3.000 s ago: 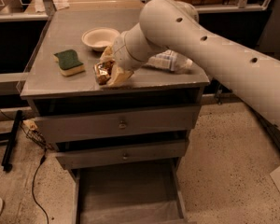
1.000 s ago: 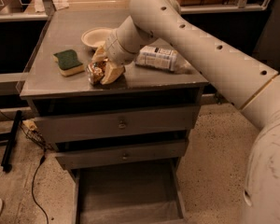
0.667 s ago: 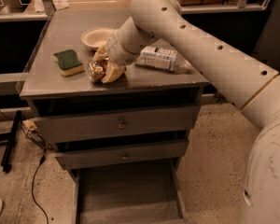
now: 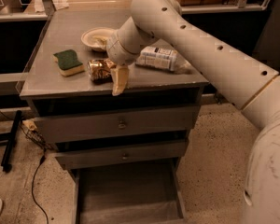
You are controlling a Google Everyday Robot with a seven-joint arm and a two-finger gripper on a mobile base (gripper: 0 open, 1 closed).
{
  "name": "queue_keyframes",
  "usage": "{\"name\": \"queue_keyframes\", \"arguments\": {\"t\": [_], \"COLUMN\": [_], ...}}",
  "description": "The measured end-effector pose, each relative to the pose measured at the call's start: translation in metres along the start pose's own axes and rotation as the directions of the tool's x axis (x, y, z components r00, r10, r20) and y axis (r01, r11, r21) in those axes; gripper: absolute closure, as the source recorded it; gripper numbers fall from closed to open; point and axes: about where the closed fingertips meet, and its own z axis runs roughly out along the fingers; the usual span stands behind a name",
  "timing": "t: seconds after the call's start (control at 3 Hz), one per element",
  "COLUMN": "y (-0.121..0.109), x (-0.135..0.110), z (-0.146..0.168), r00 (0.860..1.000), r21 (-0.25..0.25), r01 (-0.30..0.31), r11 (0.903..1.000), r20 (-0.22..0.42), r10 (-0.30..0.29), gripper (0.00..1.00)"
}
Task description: Pick orange can from bottom drawer and place on counter
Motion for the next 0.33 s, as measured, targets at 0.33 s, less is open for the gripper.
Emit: {"name": "queue_keyframes", "arguments": {"t": [0.33], "y": [0.0], "x": [0.0], "z": [0.0], "r00": [1.0], "r21": [0.0], "r01": [0.0], "r11": [1.0], "r20": [0.0], "r10": [0.0], "gripper": [0.0]}}
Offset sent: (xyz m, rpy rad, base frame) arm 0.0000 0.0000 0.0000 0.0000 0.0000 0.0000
